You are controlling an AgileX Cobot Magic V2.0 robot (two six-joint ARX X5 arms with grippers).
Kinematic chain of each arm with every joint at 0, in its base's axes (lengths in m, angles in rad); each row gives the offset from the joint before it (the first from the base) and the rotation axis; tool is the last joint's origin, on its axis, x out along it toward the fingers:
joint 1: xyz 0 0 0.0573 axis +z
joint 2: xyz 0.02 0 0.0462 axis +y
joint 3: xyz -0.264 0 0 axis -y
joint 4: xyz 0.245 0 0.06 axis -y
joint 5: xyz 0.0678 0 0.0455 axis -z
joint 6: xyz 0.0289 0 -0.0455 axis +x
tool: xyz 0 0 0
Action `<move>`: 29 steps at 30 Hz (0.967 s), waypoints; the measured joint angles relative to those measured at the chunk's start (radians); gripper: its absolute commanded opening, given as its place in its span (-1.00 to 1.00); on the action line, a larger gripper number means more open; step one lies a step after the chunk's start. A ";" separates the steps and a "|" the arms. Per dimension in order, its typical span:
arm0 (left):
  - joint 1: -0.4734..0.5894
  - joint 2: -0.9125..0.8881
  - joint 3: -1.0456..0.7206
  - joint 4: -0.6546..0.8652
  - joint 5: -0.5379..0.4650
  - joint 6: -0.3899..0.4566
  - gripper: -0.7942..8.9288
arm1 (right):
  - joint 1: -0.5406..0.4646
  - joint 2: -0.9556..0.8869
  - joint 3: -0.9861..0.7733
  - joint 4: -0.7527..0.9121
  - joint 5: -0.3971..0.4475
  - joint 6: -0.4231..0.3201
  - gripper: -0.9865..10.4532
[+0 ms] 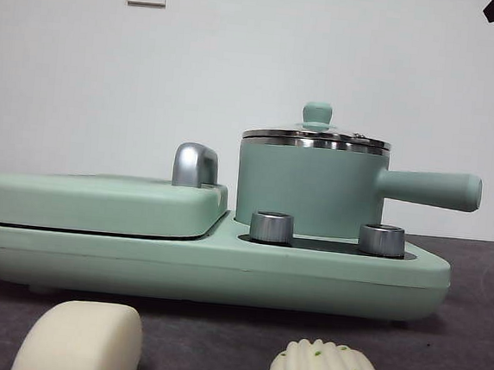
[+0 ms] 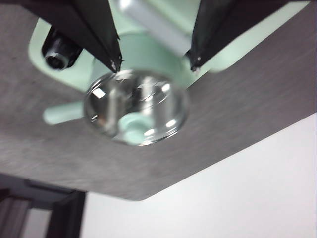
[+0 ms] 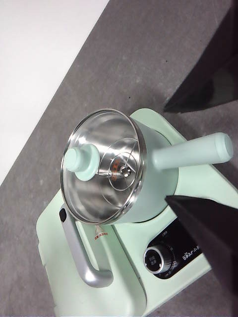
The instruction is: Put the buns in a small steamer
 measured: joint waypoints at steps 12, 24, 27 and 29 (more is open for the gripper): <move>-0.166 0.386 0.104 0.357 -0.083 -0.042 -0.26 | 0.000 0.000 0.000 0.000 0.000 0.029 -0.36; -0.247 0.728 0.424 0.360 -0.084 -0.045 -0.26 | 0.000 0.000 0.000 0.000 0.000 0.029 -0.37; -0.252 0.773 0.440 0.354 -0.083 -0.045 -0.26 | 0.000 0.000 0.000 0.000 0.000 0.029 -0.36; -0.252 0.797 0.440 0.345 -0.085 -0.045 -0.26 | 0.000 0.000 0.000 0.000 0.000 0.029 -0.36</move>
